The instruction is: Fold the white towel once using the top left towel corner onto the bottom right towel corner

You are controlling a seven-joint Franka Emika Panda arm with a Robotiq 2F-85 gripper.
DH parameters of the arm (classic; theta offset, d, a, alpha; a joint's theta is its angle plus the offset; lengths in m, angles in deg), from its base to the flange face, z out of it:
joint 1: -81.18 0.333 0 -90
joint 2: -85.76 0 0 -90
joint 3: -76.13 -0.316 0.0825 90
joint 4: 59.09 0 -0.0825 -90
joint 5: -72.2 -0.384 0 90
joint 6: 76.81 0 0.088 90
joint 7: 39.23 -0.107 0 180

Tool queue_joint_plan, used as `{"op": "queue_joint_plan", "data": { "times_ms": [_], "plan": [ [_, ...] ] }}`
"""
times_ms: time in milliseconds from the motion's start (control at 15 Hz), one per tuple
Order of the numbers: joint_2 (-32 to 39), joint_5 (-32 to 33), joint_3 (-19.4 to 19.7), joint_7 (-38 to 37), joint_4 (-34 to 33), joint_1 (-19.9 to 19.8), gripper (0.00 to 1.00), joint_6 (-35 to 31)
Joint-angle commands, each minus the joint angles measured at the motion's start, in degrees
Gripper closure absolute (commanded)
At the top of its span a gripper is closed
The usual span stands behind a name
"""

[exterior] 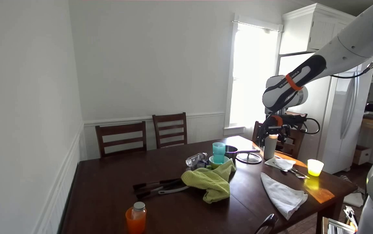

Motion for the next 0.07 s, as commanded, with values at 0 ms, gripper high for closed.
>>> {"op": "queue_joint_plan", "data": {
  "times_ms": [0],
  "plan": [
    [0.22,-0.53,-2.05,0.43,-0.14,-2.08,0.00,0.04]
  ]
}}
